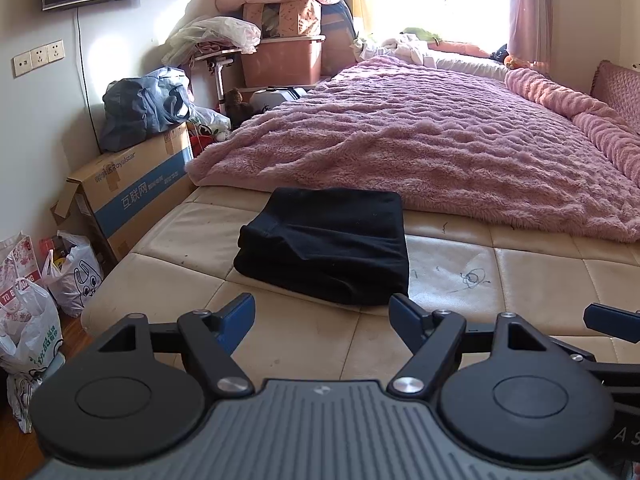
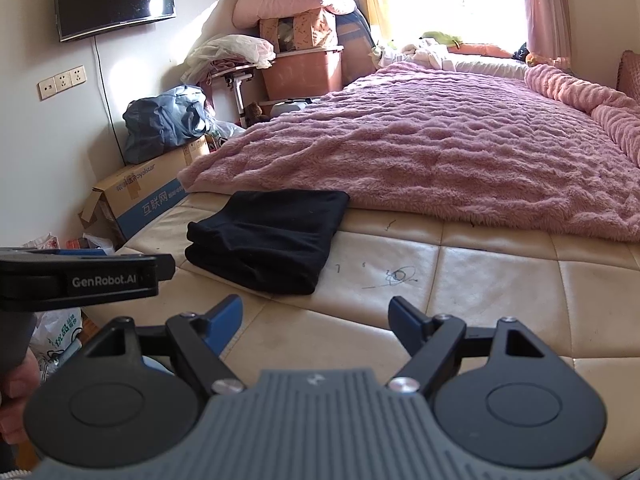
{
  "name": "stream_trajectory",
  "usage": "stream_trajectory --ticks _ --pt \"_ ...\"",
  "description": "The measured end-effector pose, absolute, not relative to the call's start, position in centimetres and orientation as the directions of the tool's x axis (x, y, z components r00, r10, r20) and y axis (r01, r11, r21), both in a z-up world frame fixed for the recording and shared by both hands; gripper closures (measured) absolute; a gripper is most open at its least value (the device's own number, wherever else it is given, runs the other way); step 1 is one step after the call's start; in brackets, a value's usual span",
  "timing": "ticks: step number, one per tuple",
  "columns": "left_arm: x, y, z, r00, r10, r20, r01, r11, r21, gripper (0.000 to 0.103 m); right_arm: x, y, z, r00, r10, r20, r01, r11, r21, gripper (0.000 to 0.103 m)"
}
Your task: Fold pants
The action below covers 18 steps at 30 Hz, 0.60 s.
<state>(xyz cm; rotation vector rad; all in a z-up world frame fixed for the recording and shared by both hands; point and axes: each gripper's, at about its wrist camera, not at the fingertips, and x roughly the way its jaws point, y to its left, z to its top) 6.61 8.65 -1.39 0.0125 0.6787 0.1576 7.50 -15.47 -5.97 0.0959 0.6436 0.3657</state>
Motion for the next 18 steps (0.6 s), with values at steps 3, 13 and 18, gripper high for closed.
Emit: stream_trajectory --ticks 3,13,18 --pt "6.60 8.63 -1.38 0.767 0.150 -0.623 -0.142 0.988 0.062 0.014 7.48 -15.44 -5.98 0.738 0.363 -0.569 -0.304 0.931 0.200 0.027" --pt "6.59 8.61 -1.37 0.767 0.149 -0.624 -0.141 0.988 0.063 0.014 7.41 -15.27 -5.78 0.739 0.368 -0.564 -0.315 0.929 0.195 0.027" --pt "6.60 8.59 -1.37 0.767 0.150 -0.624 -0.142 0.988 0.063 0.014 7.32 -15.36 -5.75 0.741 0.368 -0.562 -0.313 0.929 0.196 0.027"
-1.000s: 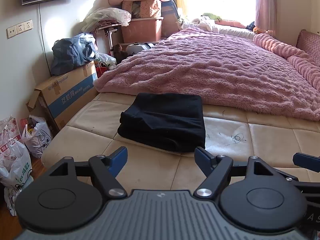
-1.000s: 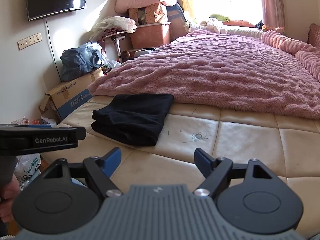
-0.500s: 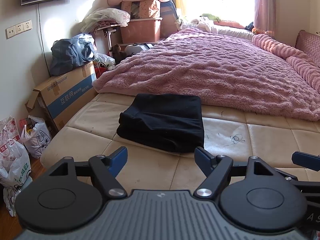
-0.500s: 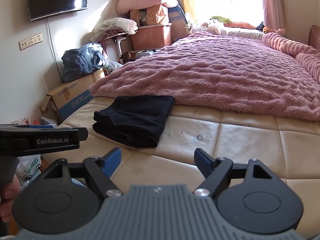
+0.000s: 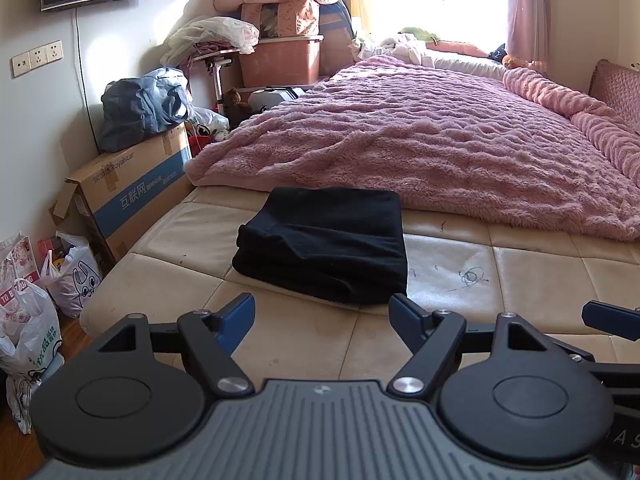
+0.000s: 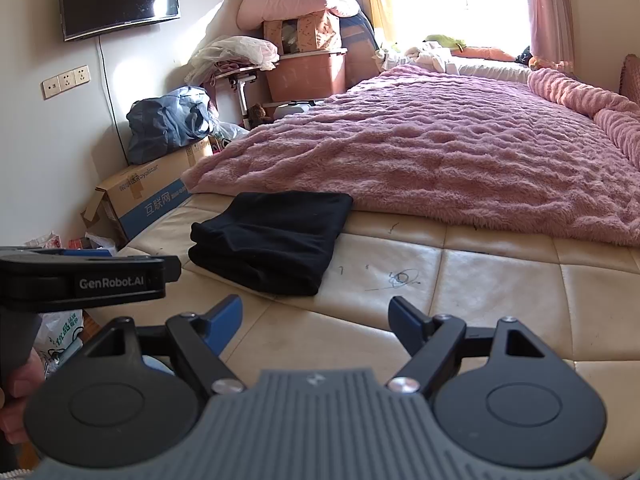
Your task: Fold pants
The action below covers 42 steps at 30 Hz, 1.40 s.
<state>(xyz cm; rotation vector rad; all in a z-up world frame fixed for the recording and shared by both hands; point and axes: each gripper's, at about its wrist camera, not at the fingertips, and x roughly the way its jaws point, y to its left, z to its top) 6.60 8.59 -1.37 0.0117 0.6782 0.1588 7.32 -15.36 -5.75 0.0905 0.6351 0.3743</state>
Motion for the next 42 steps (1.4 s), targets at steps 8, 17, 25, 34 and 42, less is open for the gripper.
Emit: stream_trajectory --ticks 8,17,25,34,42 --pt "6.61 8.56 -1.37 0.767 0.150 -0.624 -0.143 0.988 0.062 0.014 7.30 -15.41 -5.76 0.741 0.368 -0.561 -0.313 0.929 0.196 0.027" --pt "6.59 8.55 -1.38 0.767 0.150 -0.624 -0.142 0.988 0.062 0.014 7.30 -15.44 -5.68 0.744 0.367 -0.559 -0.311 0.930 0.196 0.027" --pt "6.58 8.53 -1.38 0.767 0.150 -0.624 -0.143 0.988 0.062 0.014 7.31 -15.47 -5.64 0.746 0.366 -0.557 -0.310 0.930 0.196 0.027" --pt "6.57 8.54 -1.40 0.767 0.150 -0.624 -0.144 0.988 0.061 0.014 7.34 -15.46 -5.62 0.746 0.365 -0.556 -0.310 0.930 0.196 0.027" --pt "6.54 8.58 -1.39 0.767 0.150 -0.623 -0.143 0.988 0.061 0.014 7.26 -15.45 -5.55 0.747 0.365 -0.555 -0.309 0.931 0.196 0.027"
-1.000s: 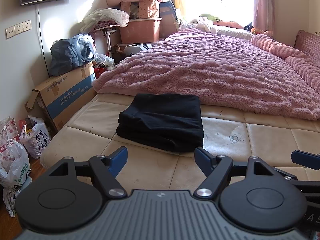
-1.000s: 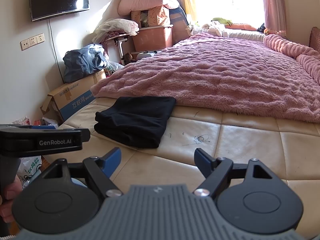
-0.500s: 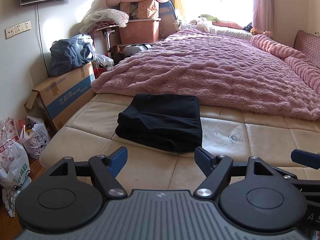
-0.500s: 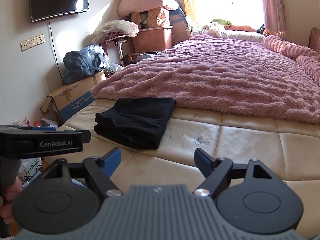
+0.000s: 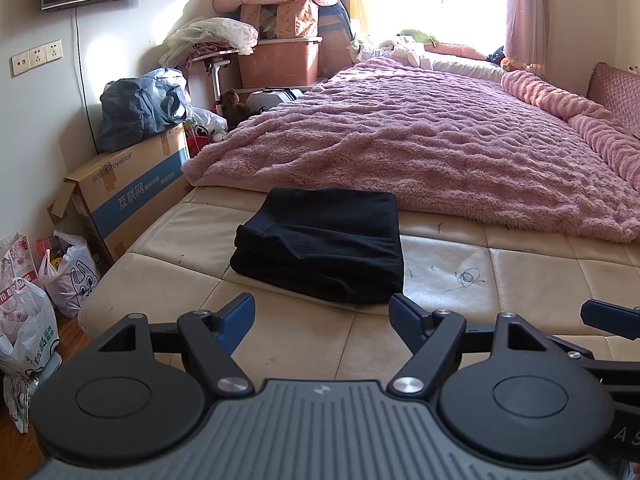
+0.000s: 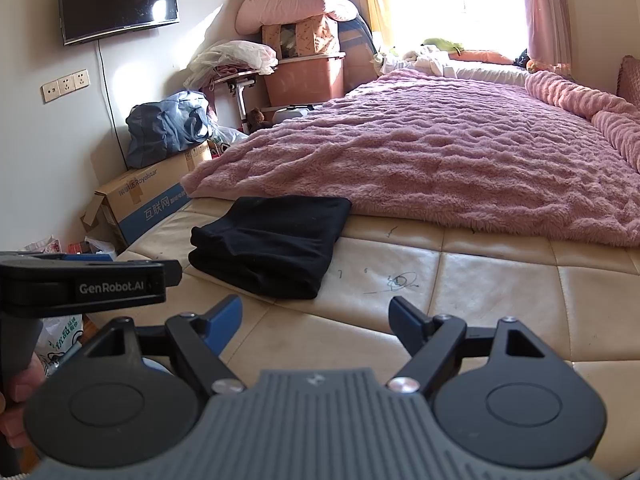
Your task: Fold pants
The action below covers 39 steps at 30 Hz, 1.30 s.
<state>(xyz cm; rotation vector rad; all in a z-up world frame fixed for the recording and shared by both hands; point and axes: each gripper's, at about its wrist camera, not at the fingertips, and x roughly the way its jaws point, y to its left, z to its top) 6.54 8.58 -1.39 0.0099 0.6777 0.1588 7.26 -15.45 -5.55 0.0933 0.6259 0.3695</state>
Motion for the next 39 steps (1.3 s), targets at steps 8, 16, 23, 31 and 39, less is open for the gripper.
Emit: stream_trajectory --ticks 8,16,23,31,39 --pt "6.56 8.53 -1.40 0.768 0.148 -0.624 -0.144 0.988 0.058 0.014 7.21 -15.47 -5.47 0.748 0.365 -0.554 -0.310 0.931 0.195 0.026" --pt "6.58 8.50 -1.38 0.769 0.148 -0.622 -0.143 0.988 0.058 0.014 7.24 -15.48 -5.43 0.749 0.365 -0.553 -0.310 0.931 0.195 0.026" --pt "6.59 8.52 -1.37 0.769 0.144 -0.623 -0.142 0.988 0.053 0.014 7.28 -15.53 -5.34 0.750 0.362 -0.553 -0.307 0.932 0.195 0.026" --pt "7.26 8.14 -1.34 0.764 0.108 -0.636 -0.129 0.992 0.013 0.014 7.32 -15.52 -5.25 0.750 0.360 -0.555 -0.303 0.933 0.196 0.026" --pt "7.11 8.34 -1.16 0.774 0.099 -0.626 -0.122 0.992 0.006 0.014 7.34 -15.24 -5.28 0.750 0.359 -0.555 -0.304 0.933 0.193 0.026"
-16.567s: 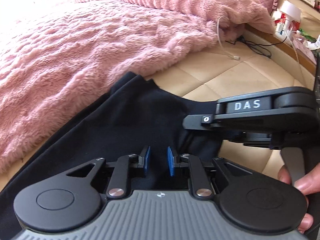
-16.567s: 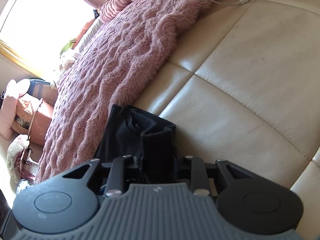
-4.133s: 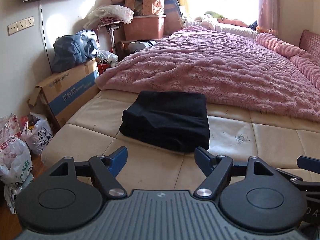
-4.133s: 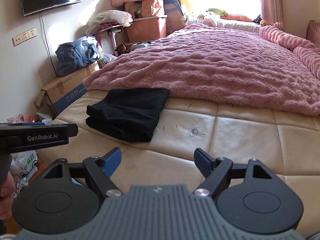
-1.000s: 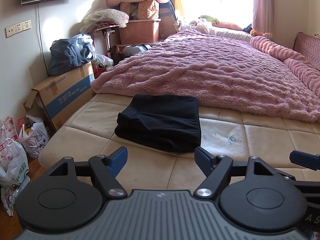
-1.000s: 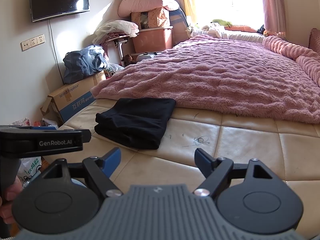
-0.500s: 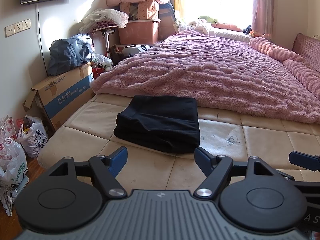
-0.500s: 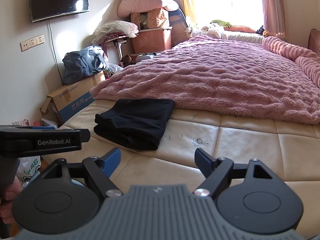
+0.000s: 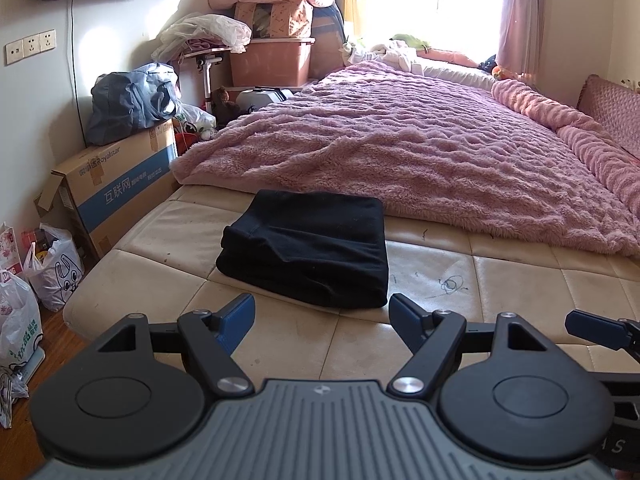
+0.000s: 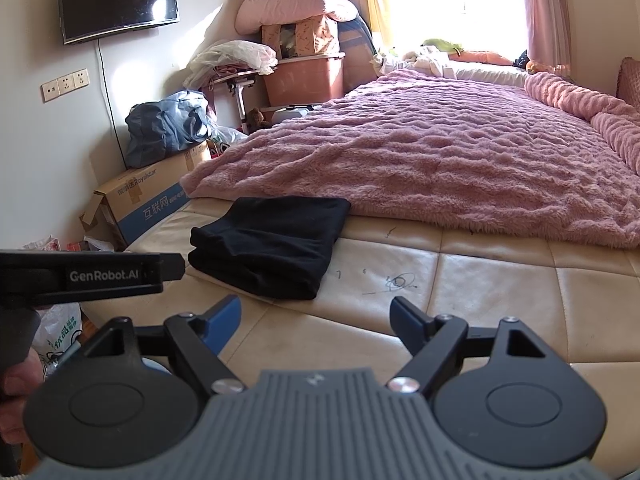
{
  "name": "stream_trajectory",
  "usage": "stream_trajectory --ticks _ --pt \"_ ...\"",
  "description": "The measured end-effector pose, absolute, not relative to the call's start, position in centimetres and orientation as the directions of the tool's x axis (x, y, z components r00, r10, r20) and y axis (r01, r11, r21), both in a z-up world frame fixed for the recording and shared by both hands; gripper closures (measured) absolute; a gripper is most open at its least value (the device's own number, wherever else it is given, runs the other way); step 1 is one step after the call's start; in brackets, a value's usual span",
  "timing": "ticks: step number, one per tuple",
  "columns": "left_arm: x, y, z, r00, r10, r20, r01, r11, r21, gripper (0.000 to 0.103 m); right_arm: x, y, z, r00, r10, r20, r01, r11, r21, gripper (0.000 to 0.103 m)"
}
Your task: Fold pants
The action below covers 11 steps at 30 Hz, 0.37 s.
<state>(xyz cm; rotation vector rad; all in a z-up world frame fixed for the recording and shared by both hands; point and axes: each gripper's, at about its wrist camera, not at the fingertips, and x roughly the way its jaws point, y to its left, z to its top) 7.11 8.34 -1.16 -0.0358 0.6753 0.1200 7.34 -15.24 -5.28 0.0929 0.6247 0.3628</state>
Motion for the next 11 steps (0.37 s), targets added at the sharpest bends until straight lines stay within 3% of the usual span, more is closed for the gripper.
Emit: stream_trajectory --ticks 11 --pt "6.95 8.20 -1.22 0.780 0.094 -0.618 -0.112 0.994 0.010 0.014 7.51 -15.18 -5.62 0.745 0.359 -0.562 -0.301 0.933 0.197 0.025"
